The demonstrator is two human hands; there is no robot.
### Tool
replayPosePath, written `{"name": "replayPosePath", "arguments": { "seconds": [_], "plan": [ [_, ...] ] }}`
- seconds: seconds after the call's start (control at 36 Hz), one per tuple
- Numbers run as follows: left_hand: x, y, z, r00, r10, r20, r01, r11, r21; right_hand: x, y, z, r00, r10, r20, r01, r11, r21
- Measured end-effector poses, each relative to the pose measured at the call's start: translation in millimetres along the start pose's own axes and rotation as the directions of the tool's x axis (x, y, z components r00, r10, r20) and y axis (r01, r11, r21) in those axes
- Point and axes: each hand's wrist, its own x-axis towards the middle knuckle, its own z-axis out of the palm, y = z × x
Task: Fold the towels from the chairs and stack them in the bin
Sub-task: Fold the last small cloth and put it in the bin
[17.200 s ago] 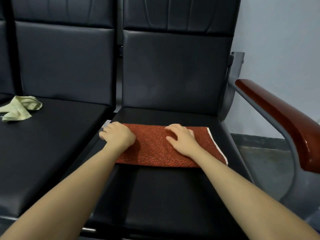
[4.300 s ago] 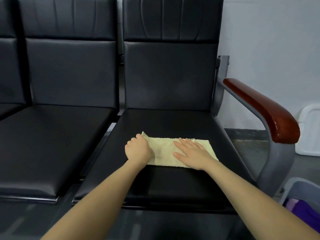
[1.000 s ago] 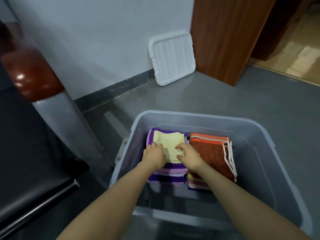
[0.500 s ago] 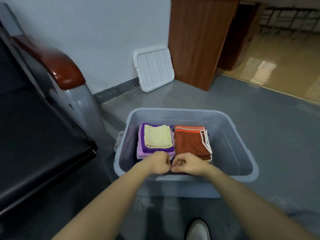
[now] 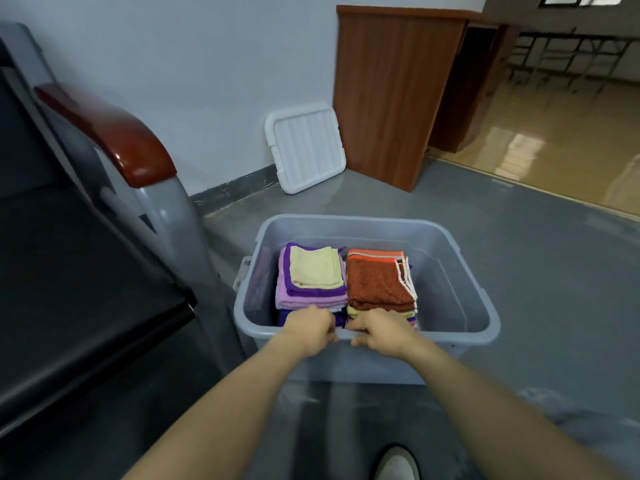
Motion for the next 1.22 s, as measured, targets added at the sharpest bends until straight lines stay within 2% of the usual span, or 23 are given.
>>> {"name": "replayPosePath", "arguments": {
  "seconds": [0.17,0.31,0.53,0.72,0.89,1.22],
  "plan": [
    [35,3,-2,0.996,-0.084,-0.037,0.085,0.996,0.027,34,18,-1,0.995,-0.005,-0.101,-0.009,0.991,-0.132],
    [74,2,-11,0.99,-0.134,-0.054,0.136,0.99,0.036,73,36,-15,0.996,-0.009,-0.087,-0.01,0.977,-0.213],
    [145,-23,-36,0.968,-0.232,-0.101,0.235,0.972,0.019,156,58,-39,0.994,-0.053,-0.094,0.029,0.971,-0.237],
    [214,-59,-53,0.94,-0.302,-0.161,0.304,0.953,-0.013,250,91,-42,0.965,-0.15,-0.215,0.113,0.978,-0.175],
    [254,-78,-66,0.912,-0.379,-0.156,0.377,0.925,-0.045,298,97,-66,0.987,-0.148,-0.064,0.14,0.984,-0.113],
    [302,-135,-91,0.802,-0.576,-0.159,0.572,0.817,-0.079,398,81,-79,0.959,-0.281,-0.019,0.281,0.959,-0.021]
  ]
}}
